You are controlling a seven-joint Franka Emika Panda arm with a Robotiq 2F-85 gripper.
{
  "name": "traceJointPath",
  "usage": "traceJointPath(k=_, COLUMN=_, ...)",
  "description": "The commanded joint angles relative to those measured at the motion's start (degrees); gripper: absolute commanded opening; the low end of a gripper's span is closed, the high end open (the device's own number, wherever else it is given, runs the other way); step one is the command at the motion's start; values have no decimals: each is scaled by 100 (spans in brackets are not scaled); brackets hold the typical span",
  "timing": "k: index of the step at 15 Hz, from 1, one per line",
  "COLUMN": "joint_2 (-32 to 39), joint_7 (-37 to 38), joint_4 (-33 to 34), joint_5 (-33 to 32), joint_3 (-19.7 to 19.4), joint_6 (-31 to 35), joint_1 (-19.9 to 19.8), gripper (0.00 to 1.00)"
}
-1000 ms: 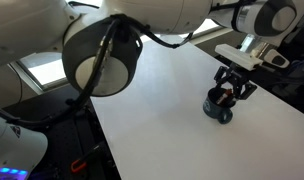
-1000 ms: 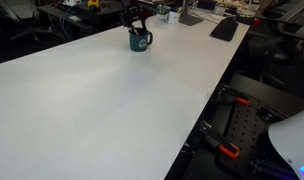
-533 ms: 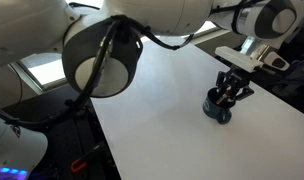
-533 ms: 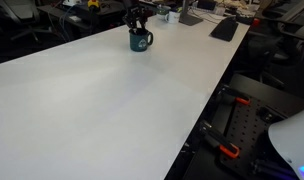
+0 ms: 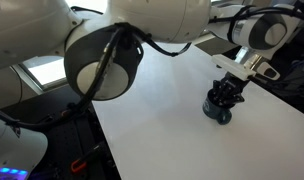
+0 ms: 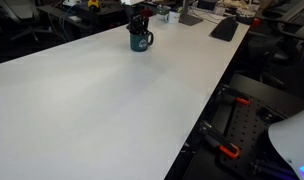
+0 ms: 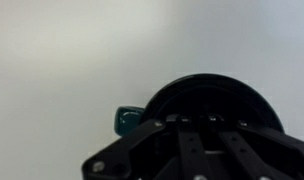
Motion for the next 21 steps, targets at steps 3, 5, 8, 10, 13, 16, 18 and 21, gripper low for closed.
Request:
traceJointPath(k=3, joint_2=-107, joint_7=-60, joint_4=-31, joint_5=-41, joint_3=-26, joint_6=-14, joint_1=29, gripper=53)
traceJointPath(k=5, joint_2=-123, joint_7=-82, joint_4=-13, joint_5=-44, joint_3=-20, joint_6=-3, joint_1=31, gripper=58)
traceJointPath(k=8, joint_2=-133, joint_7=-95, joint_4=25, joint_5=-44, joint_3=-14, joint_6=19, joint_1=44, gripper=64)
traceJointPath(k=10, joint_2=-134, joint_7=-102, joint_4=57, joint_5=-40, joint_3=-5, joint_6=35, joint_1=46, gripper=77)
traceJointPath(k=13, joint_2=-137, joint_7=-131, joint_4=72, joint_5=-27, joint_3=11, joint_6=53, joint_1=42, gripper=87)
traceJointPath(k=16, joint_2=-121, joint_7=-137, joint_4=46, joint_5=-33, joint_3=7, joint_6=51, joint_1=47, gripper=58)
traceJointPath(k=18, joint_2=-111, joint_7=-146, joint_4=46, joint_5=-36, joint_3=7, joint_6=62, joint_1=41, gripper=34)
traceJointPath(k=21, joint_2=-104, joint_7=-161, joint_4=32, joint_5=-31, joint_3=12, joint_6=66, joint_1=36, gripper=77)
